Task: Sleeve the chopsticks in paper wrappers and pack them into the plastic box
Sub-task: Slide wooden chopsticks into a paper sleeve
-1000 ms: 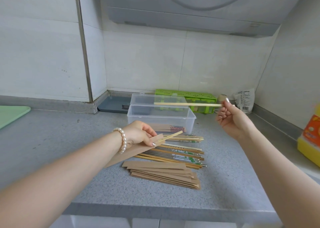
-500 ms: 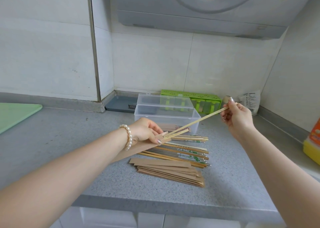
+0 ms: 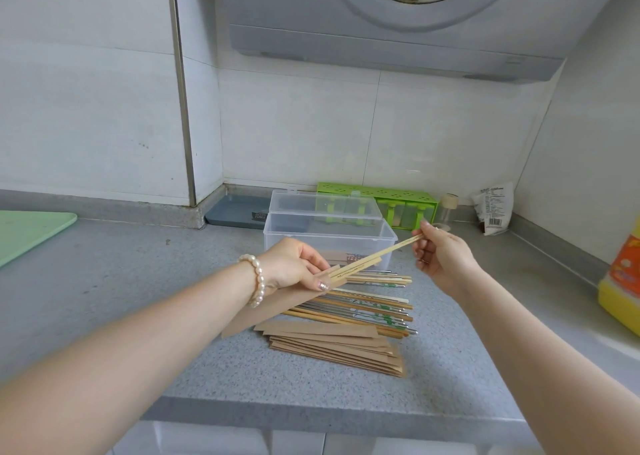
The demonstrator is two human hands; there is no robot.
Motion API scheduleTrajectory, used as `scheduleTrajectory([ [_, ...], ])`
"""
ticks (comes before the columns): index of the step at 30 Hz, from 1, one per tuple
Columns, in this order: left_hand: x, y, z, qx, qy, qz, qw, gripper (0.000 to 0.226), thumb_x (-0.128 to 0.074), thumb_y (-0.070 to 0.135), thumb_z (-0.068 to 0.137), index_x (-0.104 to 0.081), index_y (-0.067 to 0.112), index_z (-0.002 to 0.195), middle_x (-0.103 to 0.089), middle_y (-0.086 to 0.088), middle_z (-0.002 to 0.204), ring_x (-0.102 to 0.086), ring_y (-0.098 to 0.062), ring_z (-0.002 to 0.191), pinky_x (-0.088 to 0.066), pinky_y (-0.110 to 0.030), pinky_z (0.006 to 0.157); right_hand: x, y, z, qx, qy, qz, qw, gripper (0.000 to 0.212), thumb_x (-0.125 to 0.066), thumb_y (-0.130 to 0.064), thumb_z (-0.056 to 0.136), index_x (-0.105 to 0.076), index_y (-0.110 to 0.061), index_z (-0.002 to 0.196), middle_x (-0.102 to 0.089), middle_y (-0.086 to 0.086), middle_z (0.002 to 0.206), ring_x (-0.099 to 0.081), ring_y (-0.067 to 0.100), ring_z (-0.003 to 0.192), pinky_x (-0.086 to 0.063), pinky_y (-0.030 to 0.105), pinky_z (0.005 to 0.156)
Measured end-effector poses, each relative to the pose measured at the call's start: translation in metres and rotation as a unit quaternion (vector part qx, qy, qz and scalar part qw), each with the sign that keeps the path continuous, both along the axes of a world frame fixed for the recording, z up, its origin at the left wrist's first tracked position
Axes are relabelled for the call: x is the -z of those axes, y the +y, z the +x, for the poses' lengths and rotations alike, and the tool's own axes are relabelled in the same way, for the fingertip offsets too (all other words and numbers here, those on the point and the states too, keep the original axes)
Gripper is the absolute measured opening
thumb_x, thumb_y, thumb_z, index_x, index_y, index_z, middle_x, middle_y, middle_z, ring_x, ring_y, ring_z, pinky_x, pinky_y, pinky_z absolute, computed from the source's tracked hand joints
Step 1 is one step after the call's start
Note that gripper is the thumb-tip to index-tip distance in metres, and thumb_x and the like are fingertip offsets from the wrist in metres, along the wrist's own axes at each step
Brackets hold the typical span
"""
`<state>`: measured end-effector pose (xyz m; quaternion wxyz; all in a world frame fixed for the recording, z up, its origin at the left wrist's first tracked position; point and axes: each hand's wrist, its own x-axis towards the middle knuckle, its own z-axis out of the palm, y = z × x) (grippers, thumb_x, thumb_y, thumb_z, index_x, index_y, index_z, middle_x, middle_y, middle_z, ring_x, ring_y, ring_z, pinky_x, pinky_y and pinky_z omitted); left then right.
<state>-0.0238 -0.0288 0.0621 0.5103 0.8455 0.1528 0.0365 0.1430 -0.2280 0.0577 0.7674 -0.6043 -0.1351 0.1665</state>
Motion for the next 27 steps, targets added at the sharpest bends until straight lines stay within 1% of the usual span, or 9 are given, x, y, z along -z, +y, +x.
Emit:
scheduleTrajectory([
  [5, 0.0, -0.001, 0.0, -0.007, -0.006, 0.0, 1.0, 0.024, -0.075, -0.006, 0.067, -0.069, 0.013, 0.08, -0.072, -0.003, 0.08, -0.068, -0.018, 0.084, -0.053, -0.034, 0.088, -0.002, -0.002, -0.001, -0.017, 0.001, 0.0, 1.0, 0.028, -0.051, -0.029, 0.095, -0.059, -0.011, 0.075, -0.054, -0.002, 0.049, -0.045, 0.012, 0.052, -0.033, 0.024, 0.054],
  [10, -0.002, -0.007, 0.0, -0.007, -0.007, -0.005, 1.0, 0.024, -0.076, -0.006, 0.066, -0.069, 0.01, 0.083, -0.073, -0.007, 0.085, -0.069, -0.021, 0.088, -0.053, -0.037, 0.088, -0.001, 0.006, -0.016, -0.071, -0.011, -0.071, 0.995, 0.024, -0.055, -0.025, 0.093, -0.066, -0.008, 0.079, -0.057, 0.001, 0.06, -0.045, 0.013, 0.058, -0.032, 0.025, 0.056],
  [15, -0.003, -0.014, 0.003, -0.011, -0.01, 0.003, 1.0, 0.024, -0.076, -0.007, 0.066, -0.069, 0.012, 0.079, -0.072, -0.007, 0.085, -0.068, -0.021, 0.087, -0.054, -0.039, 0.087, 0.007, 0.023, -0.039, -0.108, 0.007, -0.088, 0.99, 0.021, -0.06, -0.022, 0.089, -0.068, -0.007, 0.076, -0.057, 0.002, 0.064, -0.048, 0.013, 0.059, -0.033, 0.024, 0.054],
  [17, -0.004, -0.015, 0.003, -0.014, -0.011, 0.006, 1.0, 0.024, -0.076, -0.007, 0.065, -0.069, 0.012, 0.079, -0.072, -0.006, 0.083, -0.068, -0.02, 0.085, -0.054, -0.038, 0.087, 0.01, 0.029, -0.046, -0.12, 0.018, -0.092, 0.988, 0.021, -0.062, -0.023, 0.087, -0.069, -0.008, 0.075, -0.06, 0.006, 0.071, -0.049, 0.014, 0.06, -0.035, 0.024, 0.055],
  [19, -0.005, -0.015, 0.003, -0.015, -0.009, 0.01, 1.0, 0.024, -0.076, -0.007, 0.066, -0.069, 0.011, 0.08, -0.072, -0.006, 0.083, -0.068, -0.019, 0.084, -0.054, -0.036, 0.086, 0.012, 0.032, -0.05, -0.129, 0.031, -0.095, 0.987, 0.02, -0.065, -0.025, 0.085, -0.069, -0.008, 0.075, -0.06, 0.011, 0.084, -0.05, 0.014, 0.062, -0.036, 0.025, 0.056],
  [21, -0.006, -0.015, 0.003, -0.018, -0.008, 0.02, 1.0, 0.024, -0.076, -0.007, 0.066, -0.069, 0.011, 0.081, -0.073, -0.006, 0.084, -0.069, -0.018, 0.085, -0.054, -0.035, 0.085, 0.012, 0.034, -0.053, -0.137, 0.039, -0.101, 0.985, 0.019, -0.067, -0.026, 0.084, -0.07, -0.008, 0.078, -0.06, 0.012, 0.09, -0.051, 0.014, 0.063, -0.038, 0.025, 0.057],
  [27, -0.005, -0.01, 0.003, -0.019, 0.001, 0.033, 0.999, 0.024, -0.075, -0.007, 0.067, -0.069, 0.012, 0.08, -0.073, -0.006, 0.086, -0.069, -0.016, 0.085, -0.055, -0.03, 0.08, 0.011, 0.032, -0.055, -0.168, 0.033, -0.13, 0.977, 0.026, -0.066, -0.032, 0.083, -0.07, -0.007, 0.09, -0.065, 0.007, 0.081, -0.053, 0.014, 0.063, -0.04, 0.025, 0.057],
])
